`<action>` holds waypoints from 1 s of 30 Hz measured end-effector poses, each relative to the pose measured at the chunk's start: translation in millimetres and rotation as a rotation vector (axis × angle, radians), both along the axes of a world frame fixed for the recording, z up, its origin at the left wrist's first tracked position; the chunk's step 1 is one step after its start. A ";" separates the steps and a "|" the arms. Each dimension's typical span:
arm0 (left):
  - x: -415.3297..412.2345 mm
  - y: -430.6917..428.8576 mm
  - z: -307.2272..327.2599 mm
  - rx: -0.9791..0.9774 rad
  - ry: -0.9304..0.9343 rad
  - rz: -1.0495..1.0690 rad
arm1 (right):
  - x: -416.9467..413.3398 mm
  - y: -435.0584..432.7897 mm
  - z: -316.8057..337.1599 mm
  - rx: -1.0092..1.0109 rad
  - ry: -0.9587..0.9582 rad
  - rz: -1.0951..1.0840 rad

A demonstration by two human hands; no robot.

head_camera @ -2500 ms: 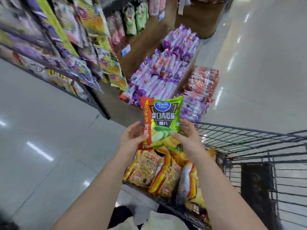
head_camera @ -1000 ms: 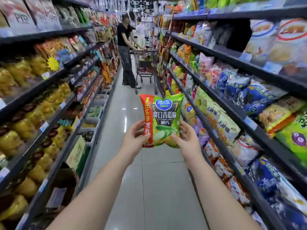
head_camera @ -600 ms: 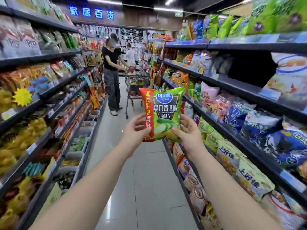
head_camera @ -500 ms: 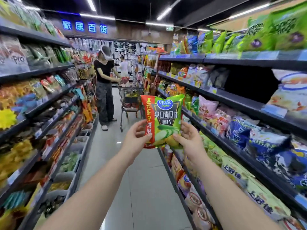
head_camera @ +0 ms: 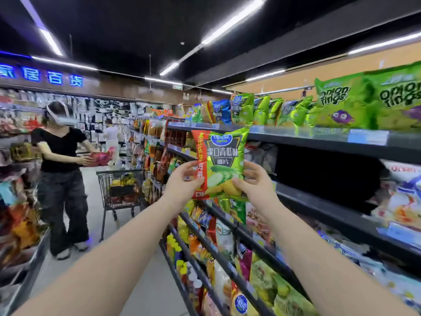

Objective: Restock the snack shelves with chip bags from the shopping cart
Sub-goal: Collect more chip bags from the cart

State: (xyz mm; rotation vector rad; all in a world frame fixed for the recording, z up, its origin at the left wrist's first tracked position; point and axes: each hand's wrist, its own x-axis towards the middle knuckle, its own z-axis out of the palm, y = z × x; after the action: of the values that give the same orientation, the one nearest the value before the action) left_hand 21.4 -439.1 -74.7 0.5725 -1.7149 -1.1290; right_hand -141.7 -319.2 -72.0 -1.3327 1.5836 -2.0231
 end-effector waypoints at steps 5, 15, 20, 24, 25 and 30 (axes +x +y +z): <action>-80.7 -82.5 39.3 -0.019 0.041 -0.072 | -73.4 -73.5 36.4 -0.022 0.117 -0.113; -235.2 -186.9 149.2 -0.188 0.171 -0.277 | -185.3 -136.8 150.9 -0.117 0.368 -0.454; -303.1 -203.8 180.2 -0.244 0.230 -0.422 | -221.4 -143.5 178.6 -0.134 0.429 -0.626; -351.1 -213.9 196.5 -0.320 0.180 -0.499 | -242.3 -143.5 189.4 -0.035 0.516 -0.790; -362.3 -216.9 198.4 -0.346 0.159 -0.516 | -247.3 -144.8 189.9 -0.008 0.522 -0.819; -397.8 -228.8 194.4 -0.500 0.043 -0.638 | -269.1 -158.6 185.0 0.217 0.503 -0.933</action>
State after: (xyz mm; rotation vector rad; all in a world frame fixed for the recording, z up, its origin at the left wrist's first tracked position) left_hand -376.4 -667.8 119.7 -0.3328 -2.1080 -1.0497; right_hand -410.8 -477.8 113.0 -1.1794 2.9868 -1.8783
